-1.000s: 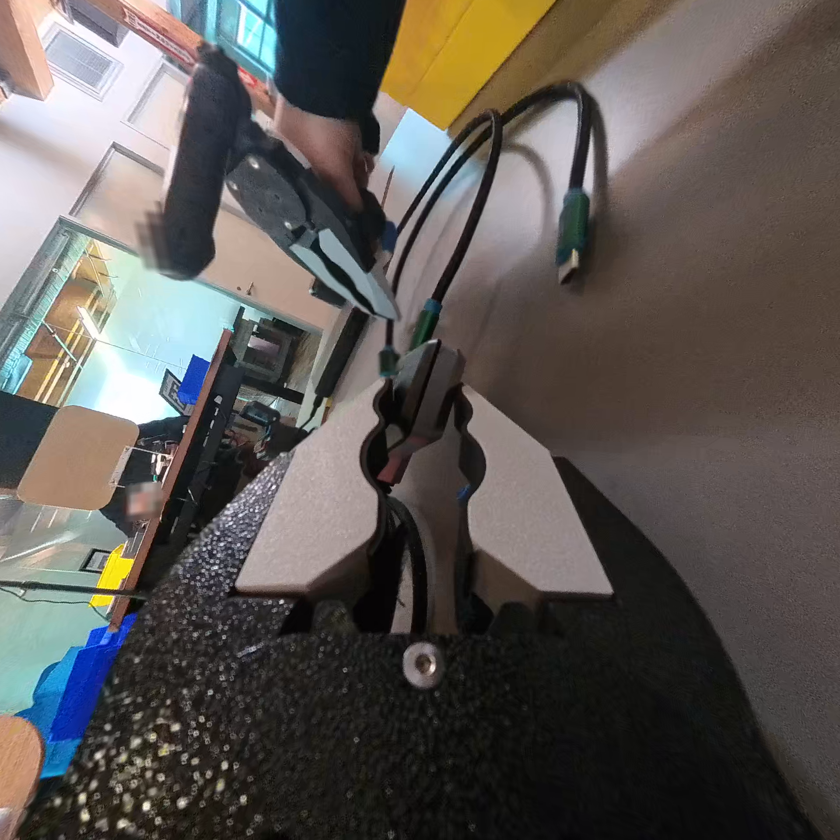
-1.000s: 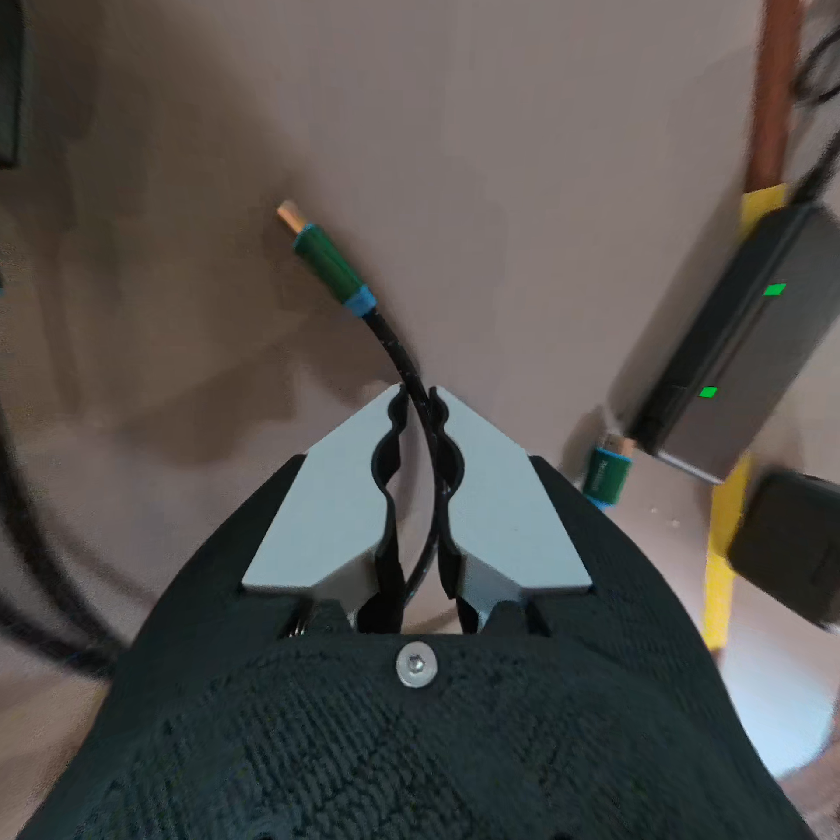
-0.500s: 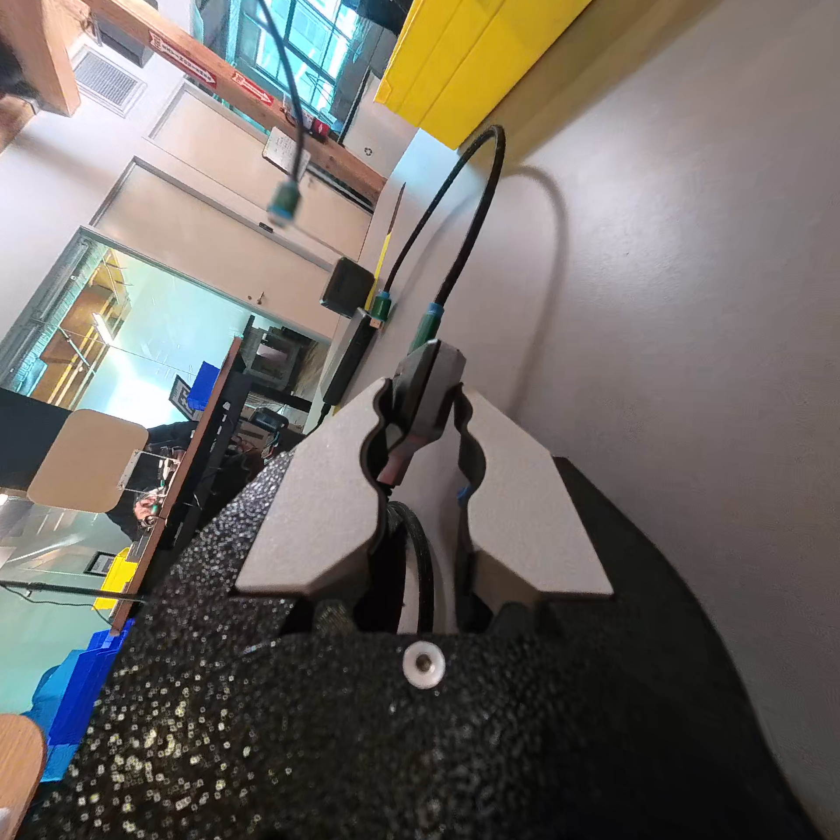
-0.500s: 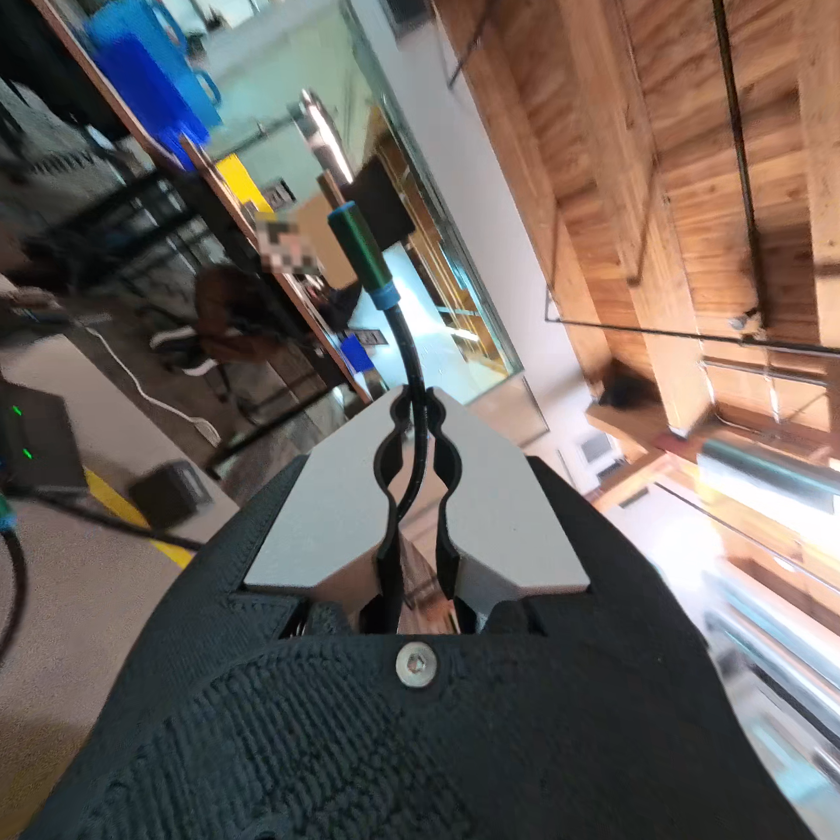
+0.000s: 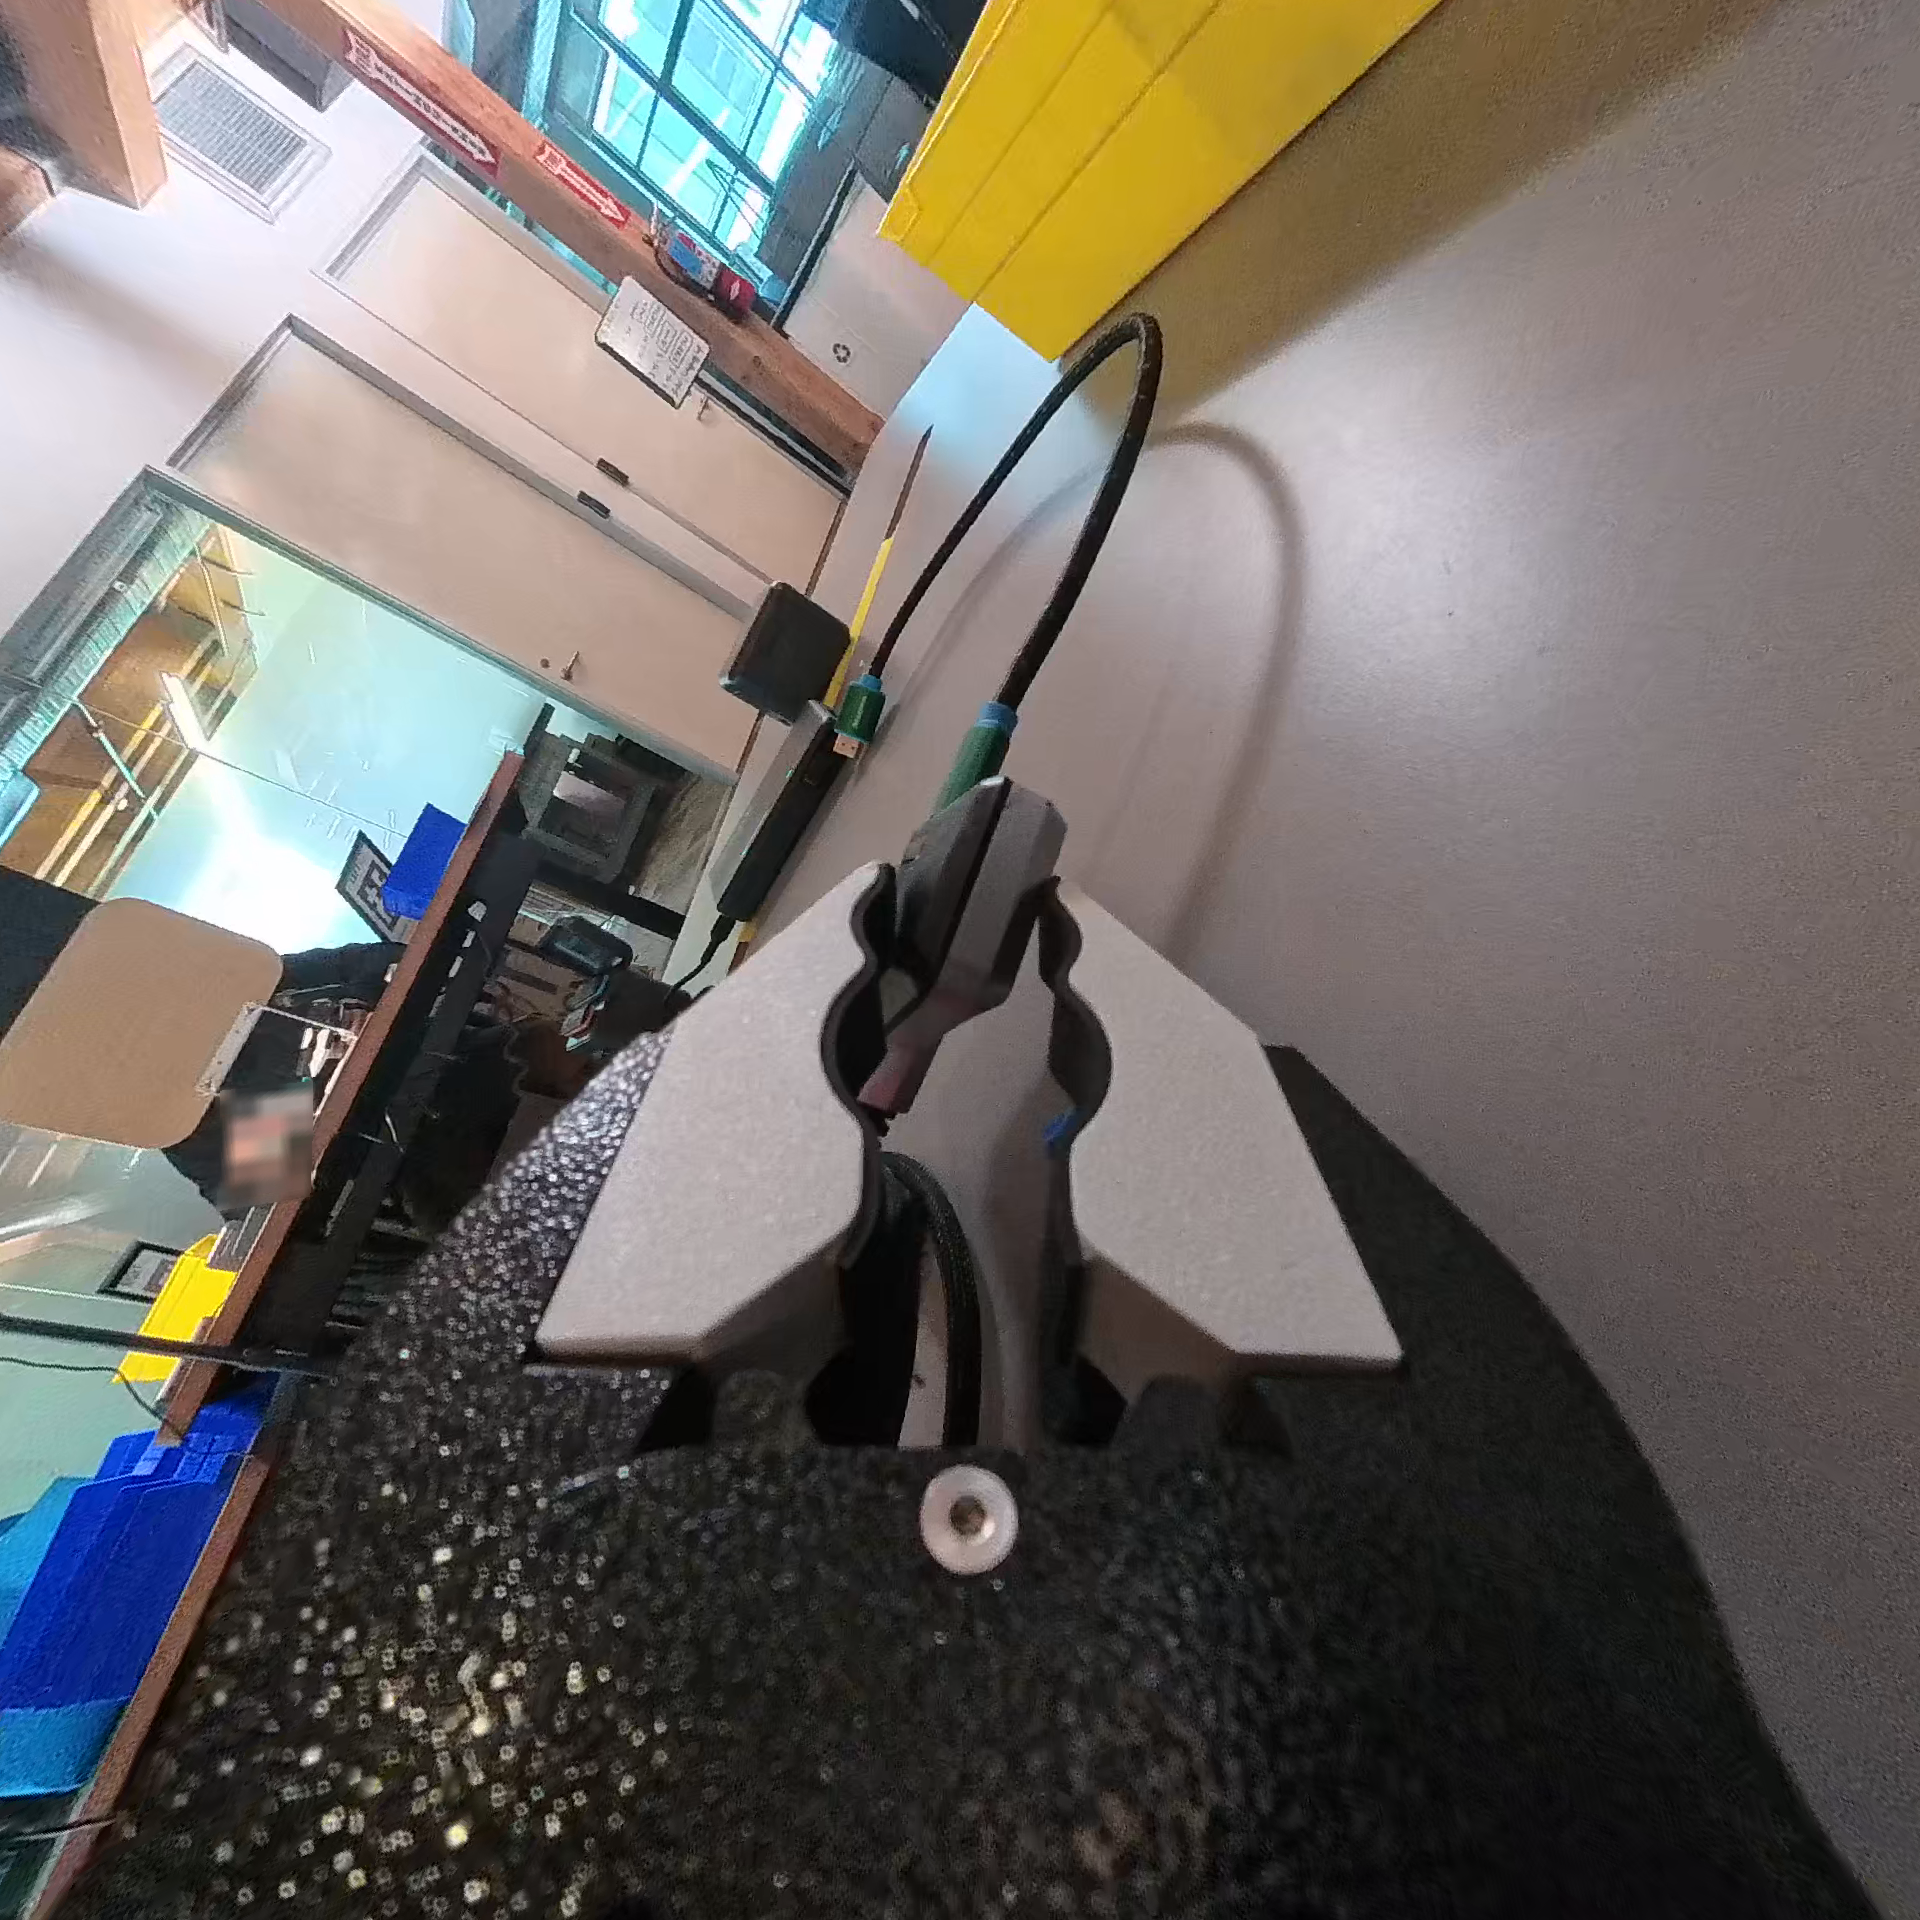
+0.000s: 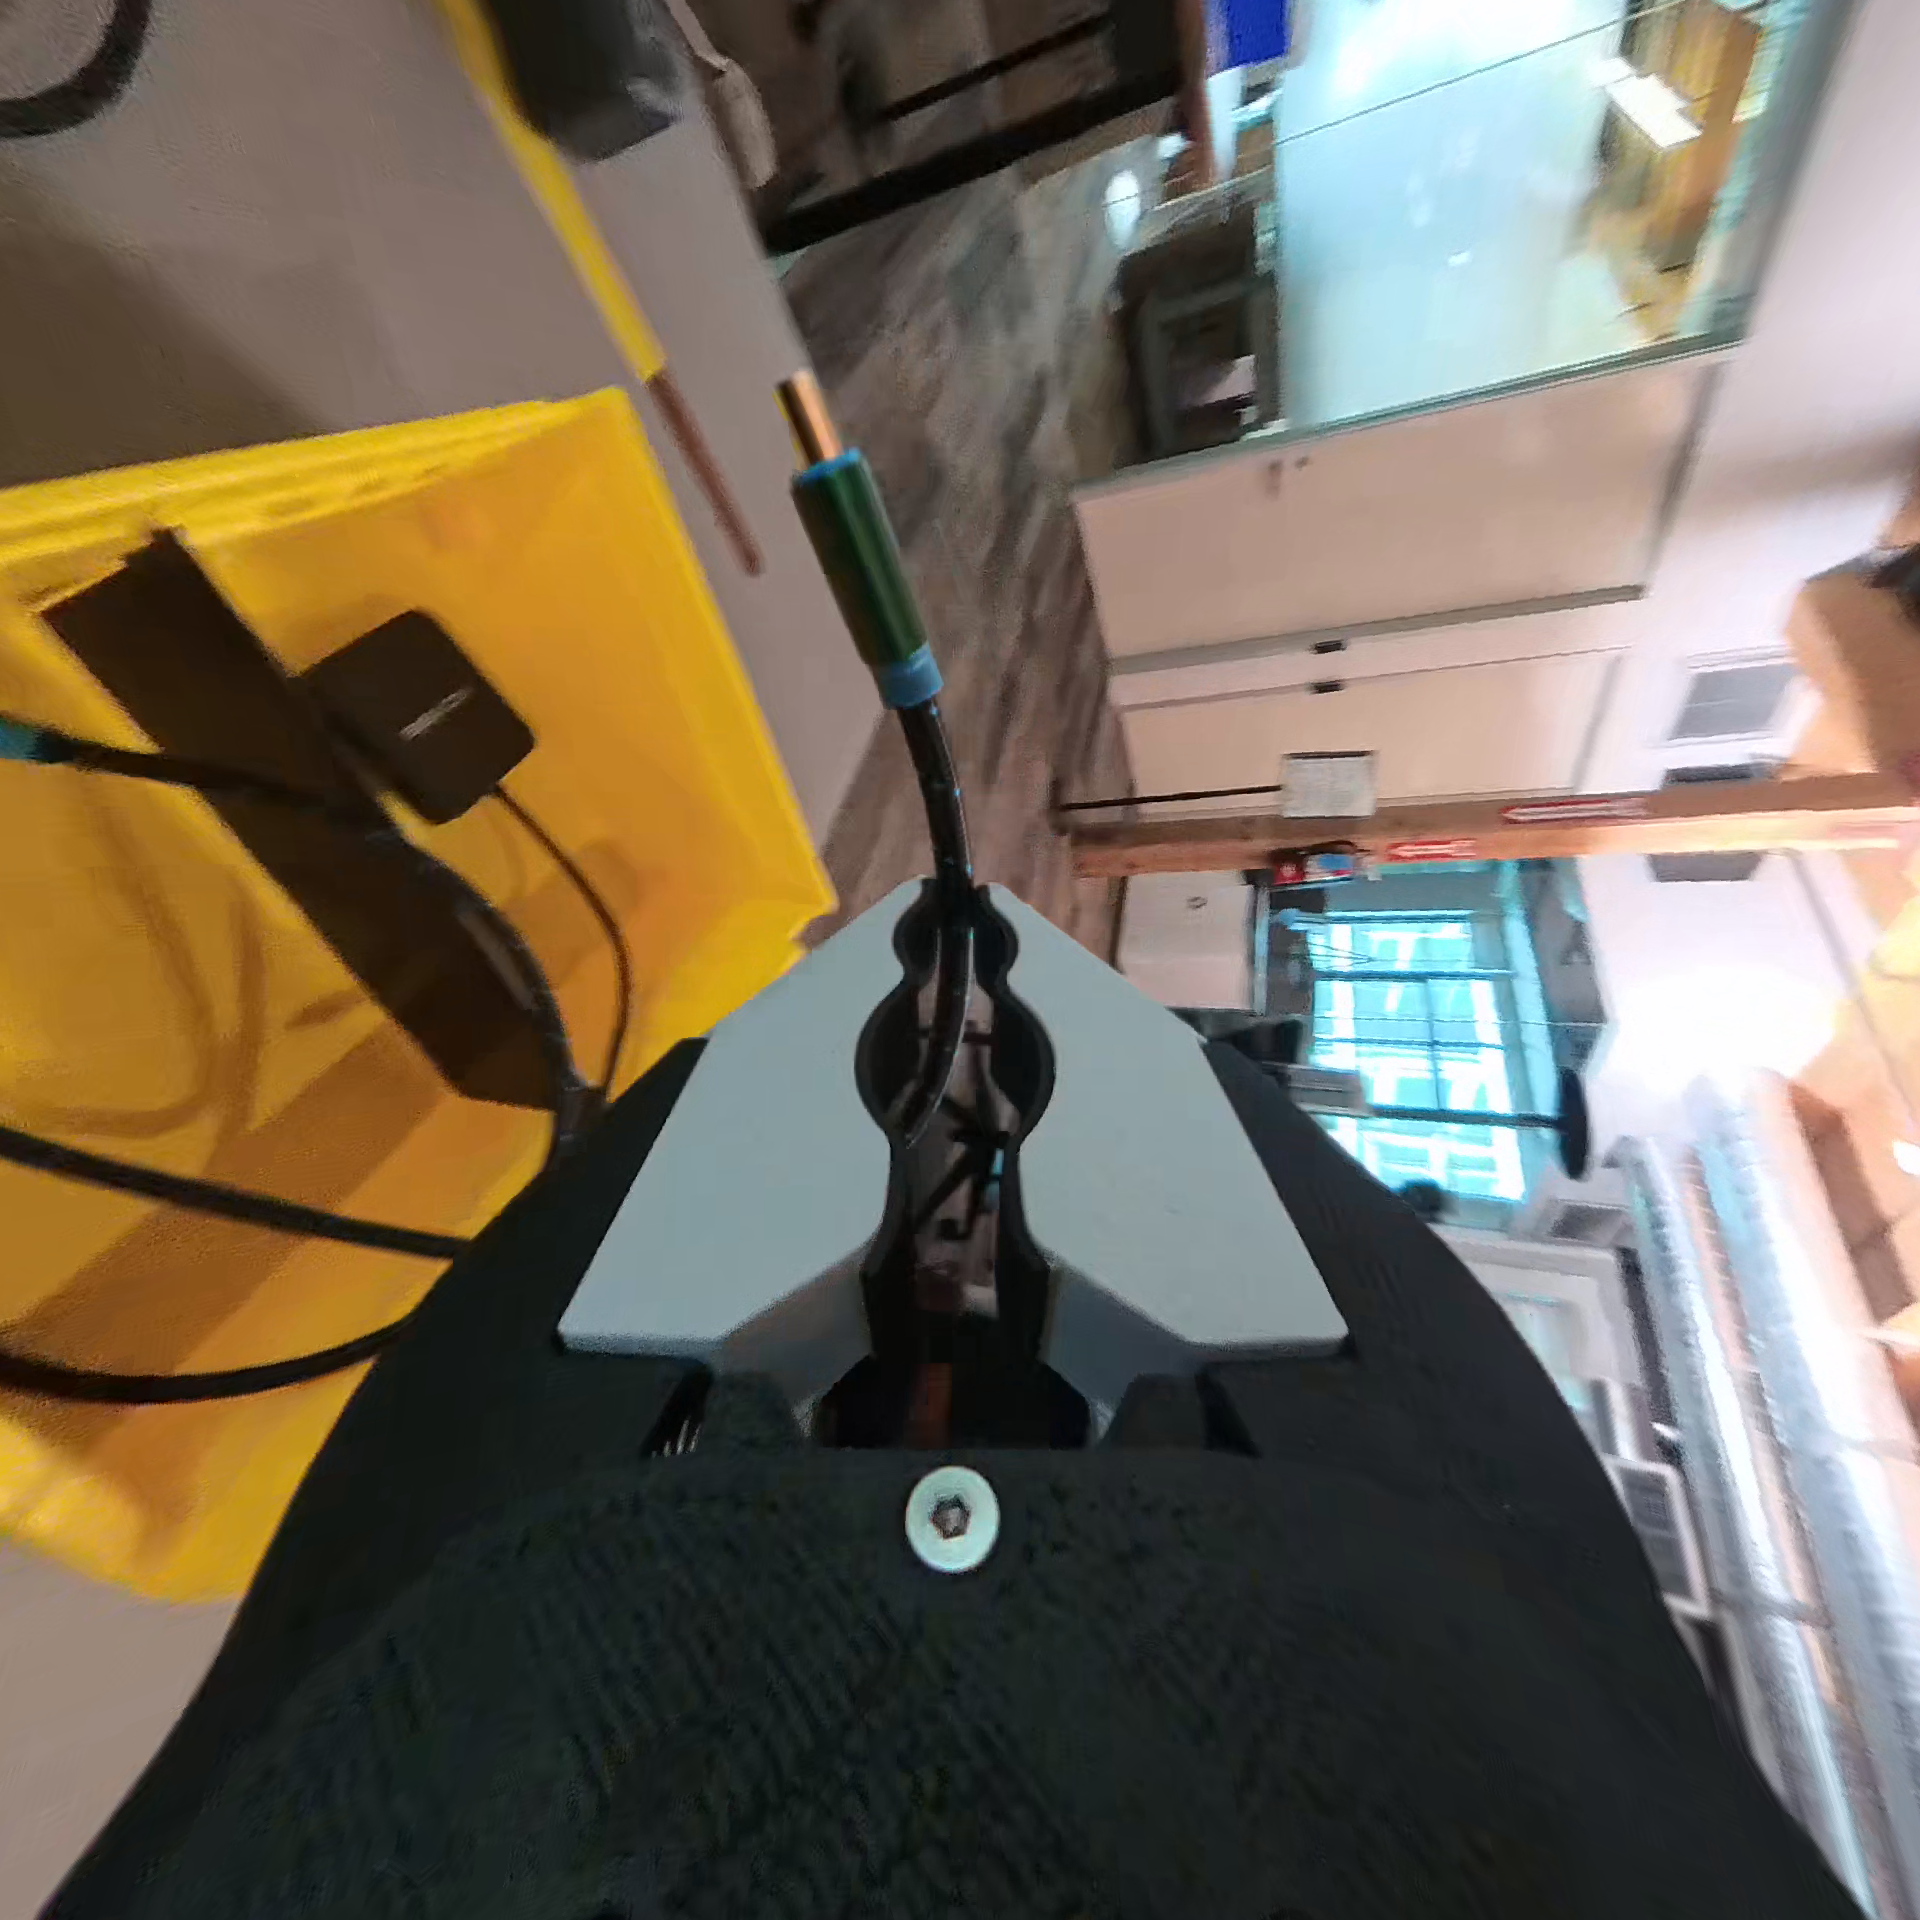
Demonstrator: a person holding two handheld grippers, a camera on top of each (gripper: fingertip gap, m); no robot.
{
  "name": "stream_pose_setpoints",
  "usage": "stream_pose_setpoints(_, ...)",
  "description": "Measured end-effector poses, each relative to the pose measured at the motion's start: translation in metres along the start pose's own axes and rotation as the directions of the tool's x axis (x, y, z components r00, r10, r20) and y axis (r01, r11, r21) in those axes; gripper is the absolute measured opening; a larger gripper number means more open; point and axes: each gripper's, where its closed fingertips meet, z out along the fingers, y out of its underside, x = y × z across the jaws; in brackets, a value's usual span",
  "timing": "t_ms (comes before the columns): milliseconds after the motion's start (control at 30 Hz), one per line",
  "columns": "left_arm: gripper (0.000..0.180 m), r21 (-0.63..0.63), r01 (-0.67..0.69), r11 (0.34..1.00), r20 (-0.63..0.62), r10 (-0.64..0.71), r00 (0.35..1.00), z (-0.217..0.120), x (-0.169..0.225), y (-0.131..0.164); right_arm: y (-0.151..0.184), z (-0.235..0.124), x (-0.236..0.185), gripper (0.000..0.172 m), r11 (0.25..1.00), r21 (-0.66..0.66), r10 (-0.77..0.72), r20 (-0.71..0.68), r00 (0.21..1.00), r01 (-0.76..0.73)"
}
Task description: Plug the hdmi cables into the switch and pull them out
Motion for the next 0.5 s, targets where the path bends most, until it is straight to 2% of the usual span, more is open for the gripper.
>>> stream_pose_setpoints(167,0.026,-0.002,0.017,1.0,-0.021,-0.017,1.0,0.001,0.003,0.001,0.011,0.037,-0.074,0.007,0.999,-0.032,0.026,0.209,0.978,-0.02)
stream_pose_setpoints(233,0.026,-0.003,0.024,1.0,-0.03,-0.024,0.999,0.001,0.004,0.002,0.005,0.041,-0.084,0.015,0.999,-0.026,0.053,0.25,0.967,-0.048)
stream_pose_setpoints(300,0.026,-0.007,0.037,0.999,-0.042,-0.037,0.998,0.002,0.005,0.002,-0.01,0.038,-0.072,0.028,0.998,-0.013,0.064,0.199,0.978,-0.063)
stream_pose_setpoints(400,0.026,-0.015,0.086,0.996,-0.069,-0.086,0.994,0.004,0.007,0.003,-0.079,0.01,-0.058,0.035,0.98,0.192,0.034,0.083,0.996,-0.05)
stream_pose_setpoints(500,0.027,-0.009,0.171,0.985,-0.107,-0.171,0.979,0.005,0.008,0.003,-0.172,-0.033,-0.092,0.029,0.879,0.475,-0.016,0.111,0.994,-0.039)
